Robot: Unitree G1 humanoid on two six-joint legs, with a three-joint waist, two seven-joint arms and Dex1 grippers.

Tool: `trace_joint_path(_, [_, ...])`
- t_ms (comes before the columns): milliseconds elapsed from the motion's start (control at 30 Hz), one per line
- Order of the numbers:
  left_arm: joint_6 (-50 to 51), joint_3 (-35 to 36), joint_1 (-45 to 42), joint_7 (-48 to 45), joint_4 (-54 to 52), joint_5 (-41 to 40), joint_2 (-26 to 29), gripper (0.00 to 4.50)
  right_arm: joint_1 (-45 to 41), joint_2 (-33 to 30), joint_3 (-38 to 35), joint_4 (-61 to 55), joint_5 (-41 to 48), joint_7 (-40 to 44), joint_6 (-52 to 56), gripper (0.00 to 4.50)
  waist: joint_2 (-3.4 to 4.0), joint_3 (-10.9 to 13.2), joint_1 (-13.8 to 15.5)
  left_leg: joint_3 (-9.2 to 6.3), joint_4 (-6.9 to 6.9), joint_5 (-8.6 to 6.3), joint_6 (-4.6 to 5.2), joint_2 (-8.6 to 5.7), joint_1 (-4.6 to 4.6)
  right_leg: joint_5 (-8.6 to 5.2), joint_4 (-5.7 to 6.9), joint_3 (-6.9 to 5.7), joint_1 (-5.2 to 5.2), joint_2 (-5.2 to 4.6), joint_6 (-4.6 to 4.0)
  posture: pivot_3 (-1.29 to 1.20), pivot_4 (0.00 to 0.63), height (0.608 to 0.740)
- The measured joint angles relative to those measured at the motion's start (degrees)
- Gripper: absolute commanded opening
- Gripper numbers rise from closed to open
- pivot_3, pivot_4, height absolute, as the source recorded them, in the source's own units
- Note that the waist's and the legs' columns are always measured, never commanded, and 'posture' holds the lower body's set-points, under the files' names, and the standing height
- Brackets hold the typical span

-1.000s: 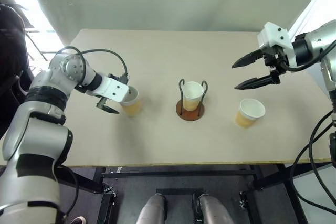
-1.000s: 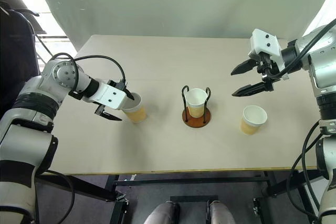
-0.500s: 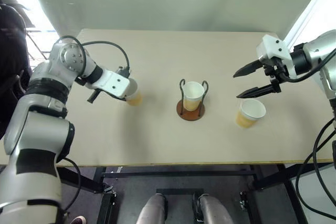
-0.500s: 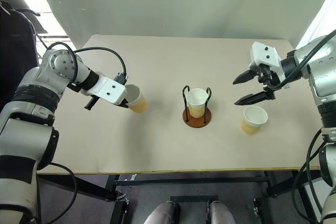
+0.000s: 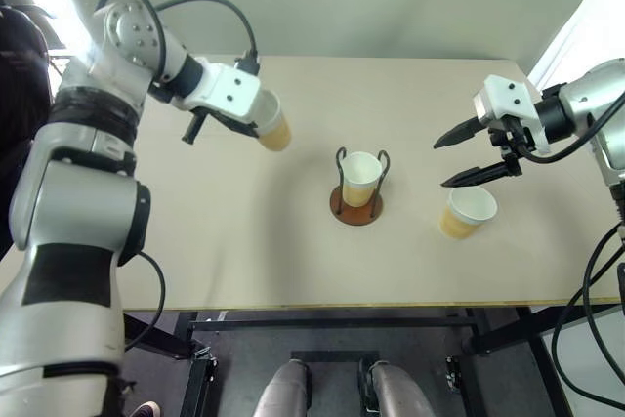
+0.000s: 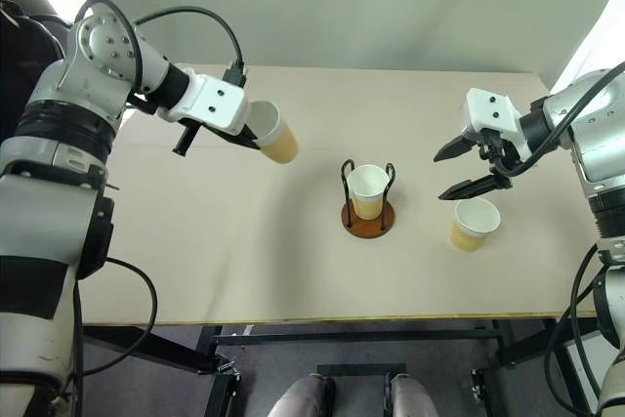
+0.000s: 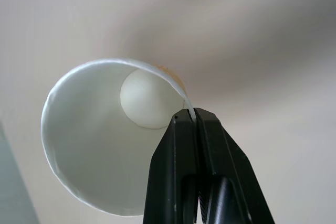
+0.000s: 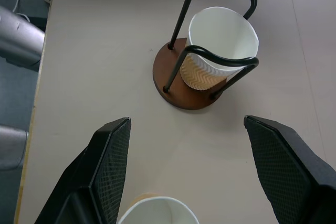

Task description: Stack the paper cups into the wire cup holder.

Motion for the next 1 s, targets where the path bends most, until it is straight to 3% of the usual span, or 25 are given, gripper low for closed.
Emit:
trace_joint_path(500, [2.0, -1.6, -6.4, -0.1, 3.1, -4.6, -9.4, 0.03, 0.0, -2.5, 1.9, 0.2, 0.2, 0.0, -0.3, 3.52, 0.04, 0.0, 0.0, 0.42, 0.62, -0.54, 0.51, -0.08, -0.31, 0.03, 0.0, 0.09, -0.08, -0.02, 0.7, 0.0, 0.15, 0.74])
trace_joint_path(1000, [4.6, -7.5, -7.9, -0.2, 1.7, -14.7, -14.0, 0.03, -0.1, -3.0, 2.2, 0.0, 1.5, 0.0, 0.3, 3.52, 0.04, 0.0, 0.4, 0.96, 0.98, -0.75, 0.86, -0.13, -0.33, 0.2, -0.01, 0.6, -0.07, -0.13, 1.28, 0.0, 0.15, 0.74])
